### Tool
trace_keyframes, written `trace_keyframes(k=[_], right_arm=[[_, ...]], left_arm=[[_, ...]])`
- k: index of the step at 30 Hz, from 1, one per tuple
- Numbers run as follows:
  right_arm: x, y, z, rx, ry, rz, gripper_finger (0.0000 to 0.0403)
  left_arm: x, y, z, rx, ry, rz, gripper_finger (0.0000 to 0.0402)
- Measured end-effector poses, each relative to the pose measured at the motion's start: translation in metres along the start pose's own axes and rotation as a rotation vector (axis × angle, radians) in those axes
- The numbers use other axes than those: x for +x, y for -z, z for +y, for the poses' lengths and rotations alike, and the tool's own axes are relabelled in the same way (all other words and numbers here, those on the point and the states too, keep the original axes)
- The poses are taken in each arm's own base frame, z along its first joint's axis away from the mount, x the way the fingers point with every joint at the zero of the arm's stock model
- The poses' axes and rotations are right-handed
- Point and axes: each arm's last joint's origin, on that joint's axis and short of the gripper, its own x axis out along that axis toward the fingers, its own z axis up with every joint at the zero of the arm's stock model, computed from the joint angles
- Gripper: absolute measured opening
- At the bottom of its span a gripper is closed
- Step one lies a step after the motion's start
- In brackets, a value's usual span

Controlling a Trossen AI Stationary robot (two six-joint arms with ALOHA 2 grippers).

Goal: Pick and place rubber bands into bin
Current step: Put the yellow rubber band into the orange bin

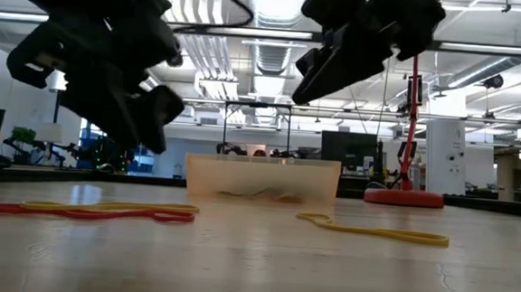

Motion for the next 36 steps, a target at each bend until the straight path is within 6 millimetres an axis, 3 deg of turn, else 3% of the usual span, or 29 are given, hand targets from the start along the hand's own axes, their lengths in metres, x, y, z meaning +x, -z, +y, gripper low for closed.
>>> trace_keyframes(k=[6,14,21,36], right_arm=[[0.005,0.001,0.026,0.019,-0.051,0.019,0.014],[0.008,0.005,0.046,-0.002,-0.021,0.041,0.0129],[0.009,0.009,0.056,0.032,-0.04,0.066,0.012],[0.012,0.017,0.064,0.037,0.0,0.088,0.0092]], left_arm=[[0.006,0.007,-0.001,-0.142,-0.026,0.133,0.0171],[0.021,0.001,-0.005,-0.06,-0.006,0.169,0.0171],[0.035,0.009,-0.004,0.055,-0.003,0.241,0.0171],[0.033,0.014,-0.013,0.057,0.069,0.294,0.0171]])
